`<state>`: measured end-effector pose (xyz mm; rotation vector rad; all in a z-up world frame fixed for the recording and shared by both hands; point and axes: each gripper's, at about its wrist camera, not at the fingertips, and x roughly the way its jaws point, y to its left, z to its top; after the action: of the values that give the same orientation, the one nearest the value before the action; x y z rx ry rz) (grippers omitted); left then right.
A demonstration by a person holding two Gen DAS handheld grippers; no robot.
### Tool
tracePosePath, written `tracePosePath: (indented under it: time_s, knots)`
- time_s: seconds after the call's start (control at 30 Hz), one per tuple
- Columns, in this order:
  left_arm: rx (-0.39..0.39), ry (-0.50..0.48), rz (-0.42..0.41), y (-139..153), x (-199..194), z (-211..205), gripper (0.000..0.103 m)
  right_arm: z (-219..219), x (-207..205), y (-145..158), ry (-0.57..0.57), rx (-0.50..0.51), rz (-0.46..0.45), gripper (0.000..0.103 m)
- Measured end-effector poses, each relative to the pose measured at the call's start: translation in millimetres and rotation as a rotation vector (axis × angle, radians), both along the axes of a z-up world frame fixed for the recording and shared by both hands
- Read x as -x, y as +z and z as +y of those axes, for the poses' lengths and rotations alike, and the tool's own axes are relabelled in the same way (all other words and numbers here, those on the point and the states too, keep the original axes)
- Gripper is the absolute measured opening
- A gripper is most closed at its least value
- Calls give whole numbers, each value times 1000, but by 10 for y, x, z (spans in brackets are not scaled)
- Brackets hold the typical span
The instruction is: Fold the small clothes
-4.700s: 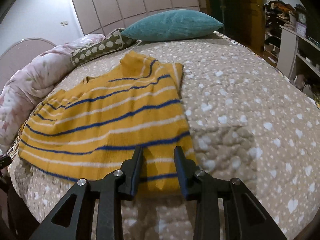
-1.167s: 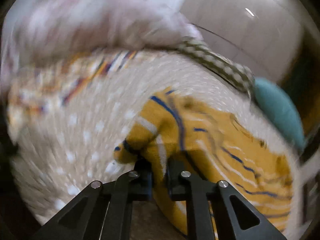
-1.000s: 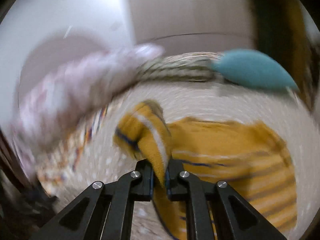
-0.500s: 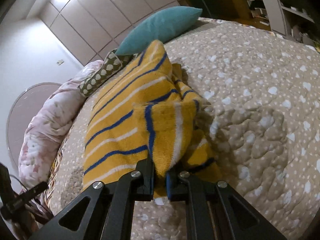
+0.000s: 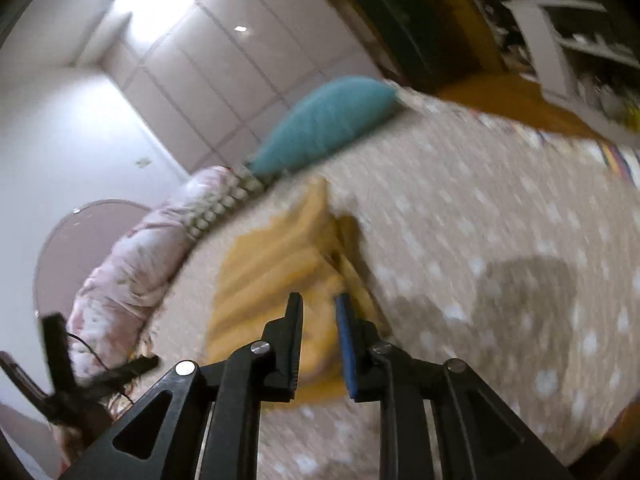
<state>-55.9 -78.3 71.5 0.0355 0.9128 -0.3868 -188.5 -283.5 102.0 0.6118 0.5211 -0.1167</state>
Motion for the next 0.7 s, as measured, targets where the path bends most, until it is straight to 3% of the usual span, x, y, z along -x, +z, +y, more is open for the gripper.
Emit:
tracePosePath:
  time_s: [0.13,0.23,0.27,0.33,0.4,0.5,0.53,0.57,0.7]
  knots:
    - [42,-13,30,-44,-91,-63,81,140,-540,62,111,34,8,20]
    - [94,-16,61,-82,-232,-90,81,133,-1012,-238,182,10,119,20]
    - [109,-14,71,-103,-284,-86,81,95,-1124,-385,172,8,187,12]
    - [150,-3,105,-171,-406,-52,82,24,-1212,-655,133,42,300,8]
    - [202,-2,136,-252,-511,-18,86,11,-1101,-606,127,57,270,9]
    - [254,-24,155,-366,-637,-69,88,-33,-957,-408,120,95,204,33]
    - [267,-47,163,-405,-683,-129,89,-71,-971,-378,119,101,192,57]
    - [276,-70,175,-433,-723,-189,89,-117,-1005,-358,117,102,186,70]
    - [336,-176,266,-635,-913,-506,94,-354,-1372,-552,192,0,233,70]
